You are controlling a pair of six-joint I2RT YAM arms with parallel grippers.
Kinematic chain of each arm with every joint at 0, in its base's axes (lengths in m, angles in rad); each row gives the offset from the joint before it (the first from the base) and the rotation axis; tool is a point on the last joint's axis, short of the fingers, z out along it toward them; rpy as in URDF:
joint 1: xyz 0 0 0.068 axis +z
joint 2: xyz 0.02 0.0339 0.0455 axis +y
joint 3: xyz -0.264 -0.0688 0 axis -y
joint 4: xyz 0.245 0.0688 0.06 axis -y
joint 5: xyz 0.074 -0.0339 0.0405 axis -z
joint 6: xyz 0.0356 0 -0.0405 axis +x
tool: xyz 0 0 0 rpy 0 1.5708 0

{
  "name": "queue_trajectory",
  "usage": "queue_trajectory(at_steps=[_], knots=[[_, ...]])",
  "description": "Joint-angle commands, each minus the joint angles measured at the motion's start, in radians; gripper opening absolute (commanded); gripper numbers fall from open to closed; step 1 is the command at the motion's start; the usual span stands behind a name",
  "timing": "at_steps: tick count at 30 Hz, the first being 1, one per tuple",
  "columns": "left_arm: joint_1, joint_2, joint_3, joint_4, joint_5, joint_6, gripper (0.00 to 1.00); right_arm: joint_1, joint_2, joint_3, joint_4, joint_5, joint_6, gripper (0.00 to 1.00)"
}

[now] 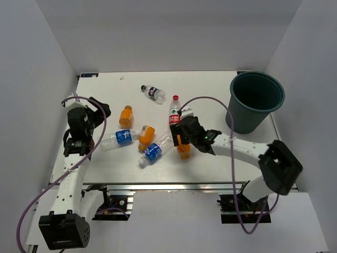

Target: Put the plastic bottles in the bin

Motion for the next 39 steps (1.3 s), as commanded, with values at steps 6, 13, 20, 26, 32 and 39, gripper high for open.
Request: queue_trajectory(at_steps=[6, 13, 20, 26, 32, 39], knots=[[0.001, -0.002, -0.031, 0.054, 0.04, 0.026, 0.98, 0.038, 0.114, 0.005, -0.072, 0.067, 0.219, 0.87], [-0.001, -0.004, -0.033, 0.06, 0.066, 0.038, 0.98, 0.038, 0.071, -0.011, -0.078, 0.106, 0.255, 0.54], [-0.001, 0.002, -0.033, 0.072, 0.111, 0.048, 0.98, 0.034, -0.127, 0.066, -0.109, 0.189, 0.096, 0.37], [-0.001, 0.039, -0.006, 0.042, 0.126, 0.04, 0.98, -0.077, -0.328, 0.232, -0.066, 0.224, -0.154, 0.37], [-0.001, 0.06, -0.007, 0.078, 0.181, 0.025, 0.98, -0.424, -0.344, 0.353, -0.037, 0.334, -0.241, 0.42], [-0.001, 0.082, 0.002, 0.075, 0.221, 0.02, 0.98, -0.695, -0.238, 0.442, -0.117, 0.218, -0.244, 0.48]])
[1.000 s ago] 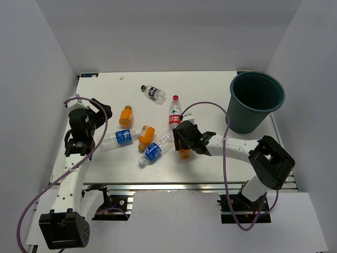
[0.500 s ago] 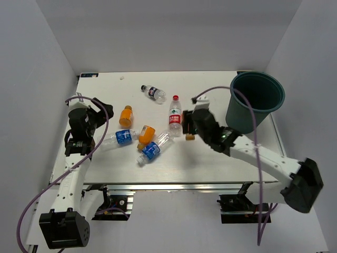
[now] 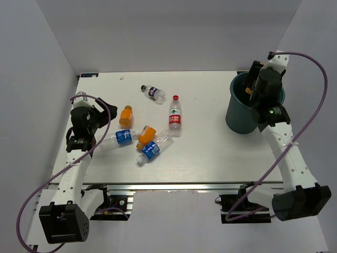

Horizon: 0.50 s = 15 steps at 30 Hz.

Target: Put the plastic bottles in the bin

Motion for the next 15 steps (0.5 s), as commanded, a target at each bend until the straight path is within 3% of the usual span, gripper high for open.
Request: queue_trajectory(at_steps=[1, 4, 5, 9, 12, 15], knots=[[0.001, 0.014, 0.037, 0.015, 0.044, -0.004, 0.98, -0.075, 0.06, 0.051, -0.037, -0.034, -0.033, 0.5], [0.001, 0.017, 0.04, 0.011, 0.065, -0.006, 0.98, -0.129, 0.115, 0.074, -0.061, -0.044, -0.014, 0.68], [-0.001, 0.012, 0.04, 0.012, 0.065, -0.009, 0.98, -0.132, 0.135, 0.081, -0.074, -0.042, -0.017, 0.87], [0.001, 0.004, 0.039, 0.007, 0.064, -0.01, 0.98, -0.13, 0.12, 0.106, -0.109, -0.072, -0.017, 0.89], [-0.001, 0.006, 0.039, 0.011, 0.061, -0.018, 0.98, -0.129, 0.086, 0.115, -0.127, -0.181, -0.036, 0.89], [-0.001, 0.015, 0.043, 0.0, 0.055, -0.027, 0.98, -0.11, 0.068, 0.132, -0.163, -0.4, -0.077, 0.89]])
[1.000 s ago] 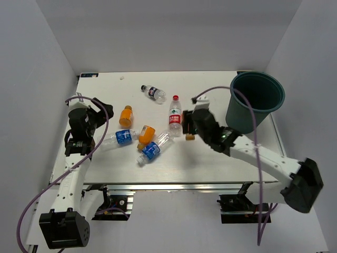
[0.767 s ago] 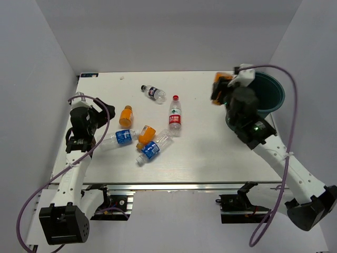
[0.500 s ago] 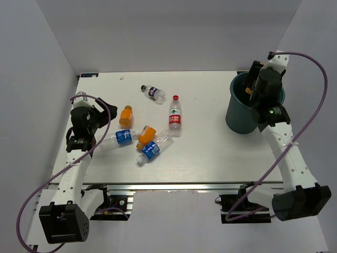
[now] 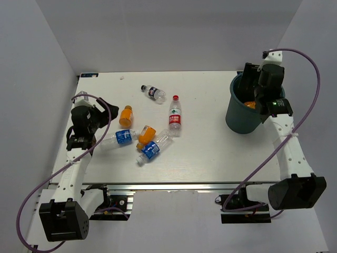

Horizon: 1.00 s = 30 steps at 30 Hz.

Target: Put the plastic bottles in the bin

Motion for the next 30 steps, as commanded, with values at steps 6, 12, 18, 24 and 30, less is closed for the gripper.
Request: queue_trajectory(at_steps=[6, 12, 18, 24, 30], knots=[[-0.001, -0.008, 0.047, -0.015, -0.007, -0.035, 0.98, 0.359, -0.079, -0.035, -0.07, -0.598, -0.709, 0.89], [0.001, -0.02, 0.045, -0.057, -0.038, -0.049, 0.98, 0.706, 0.101, -0.004, -0.383, -0.748, -1.138, 0.89], [0.001, -0.037, 0.037, -0.069, -0.05, -0.057, 0.98, 0.87, 0.286, -0.034, -0.293, -0.651, -1.216, 0.89], [-0.001, -0.039, 0.025, -0.077, -0.067, -0.057, 0.98, 0.896, 0.48, 0.0, -0.126, -0.545, -1.183, 0.89], [-0.001, -0.04, 0.033, -0.121, -0.145, -0.072, 0.98, 0.896, 0.609, -0.003, -0.009, -0.439, -1.18, 0.89]])
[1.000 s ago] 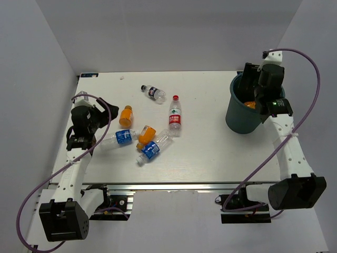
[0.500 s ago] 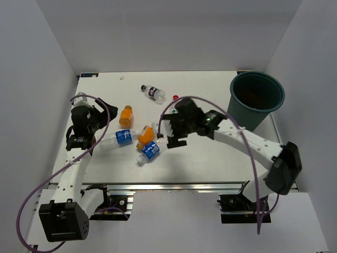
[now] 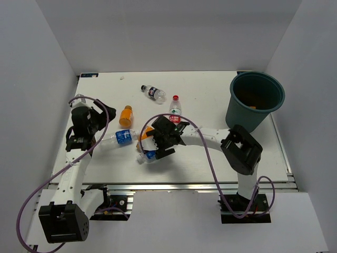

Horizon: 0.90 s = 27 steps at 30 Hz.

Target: Put the plastic bottles in the bin

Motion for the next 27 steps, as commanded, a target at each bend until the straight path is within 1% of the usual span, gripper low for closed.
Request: queue_trajectory(at_steps=[1, 3, 6, 9, 10, 13, 15, 16, 18, 21, 22, 25, 26, 27], knots=[[0.001, -0.026, 0.021, -0.037, -0.056, -0.015, 0.98, -0.001, 0.026, 0.011, 0.12, 0.072, -0.02, 0.89], [0.001, -0.029, 0.026, -0.047, -0.108, -0.025, 0.98, -0.001, 0.04, -0.012, 0.169, 0.079, -0.026, 0.89], [0.001, -0.035, 0.026, -0.059, -0.137, -0.028, 0.98, -0.001, 0.046, -0.049, 0.22, 0.066, -0.024, 0.86], [0.001, -0.043, 0.028, -0.067, -0.154, -0.032, 0.98, 0.001, 0.017, -0.104, 0.26, 0.031, -0.029, 0.77], [-0.001, -0.044, 0.028, -0.068, -0.156, -0.034, 0.98, 0.001, -0.006, -0.114, 0.26, 0.024, -0.034, 0.67], [-0.001, -0.049, 0.031, -0.074, -0.162, -0.038, 0.98, 0.005, -0.081, -0.137, 0.226, -0.009, -0.038, 0.44], [0.001, -0.05, 0.034, -0.083, -0.163, -0.04, 0.98, 0.006, -0.135, -0.149, 0.202, -0.042, -0.041, 0.39], [-0.001, -0.049, 0.038, -0.087, -0.168, -0.046, 0.98, 0.005, -0.2, -0.164, 0.185, -0.055, -0.04, 0.38], [0.001, -0.046, 0.043, -0.097, -0.172, -0.055, 0.98, 0.007, -0.277, -0.189, 0.188, -0.093, -0.034, 0.35], [0.001, -0.043, 0.051, -0.102, -0.174, -0.065, 0.98, -0.001, -0.469, -0.233, 0.223, -0.096, -0.002, 0.35], [0.001, -0.044, 0.054, -0.102, -0.174, -0.065, 0.98, -0.008, -0.501, -0.239, 0.238, -0.089, 0.021, 0.35], [0.001, -0.043, 0.066, -0.103, -0.171, -0.065, 0.98, -0.086, -0.612, -0.22, 0.341, -0.03, 0.185, 0.34], [-0.001, -0.044, 0.069, -0.102, -0.168, -0.066, 0.98, -0.12, -0.637, -0.203, 0.384, 0.038, 0.247, 0.35], [0.001, -0.046, 0.069, -0.094, -0.165, -0.068, 0.98, -0.189, -0.676, -0.19, 0.488, 0.078, 0.37, 0.34]])
